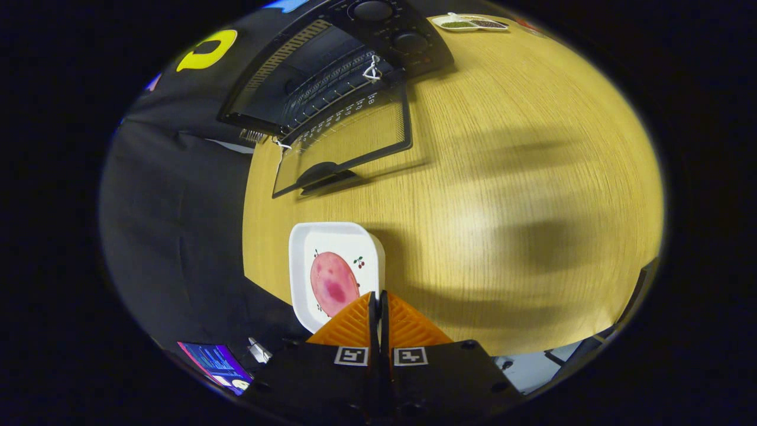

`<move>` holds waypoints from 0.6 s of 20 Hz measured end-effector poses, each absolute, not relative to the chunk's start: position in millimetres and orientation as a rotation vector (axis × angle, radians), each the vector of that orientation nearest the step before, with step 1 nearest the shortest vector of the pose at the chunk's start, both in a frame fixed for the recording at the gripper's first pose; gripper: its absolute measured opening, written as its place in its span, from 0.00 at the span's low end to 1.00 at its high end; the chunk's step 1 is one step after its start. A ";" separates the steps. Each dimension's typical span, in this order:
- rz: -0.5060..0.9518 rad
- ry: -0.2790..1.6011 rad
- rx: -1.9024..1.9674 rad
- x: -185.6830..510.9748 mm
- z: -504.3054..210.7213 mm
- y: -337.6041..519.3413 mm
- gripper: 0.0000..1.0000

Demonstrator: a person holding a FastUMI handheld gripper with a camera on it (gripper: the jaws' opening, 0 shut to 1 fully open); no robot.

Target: Open the toaster oven, put the food inside, and close the toaster oven door.

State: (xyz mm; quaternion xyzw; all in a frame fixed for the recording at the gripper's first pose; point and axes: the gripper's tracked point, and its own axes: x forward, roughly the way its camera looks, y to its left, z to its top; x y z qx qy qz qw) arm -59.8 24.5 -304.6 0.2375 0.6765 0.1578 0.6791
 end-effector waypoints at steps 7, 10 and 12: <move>0.270 1.368 0.604 -37.8 -282.2 62.3 0.02; 0.207 1.308 0.650 -29.0 -282.4 79.6 0.02; 0.163 1.276 0.701 -24.8 -283.4 91.4 0.02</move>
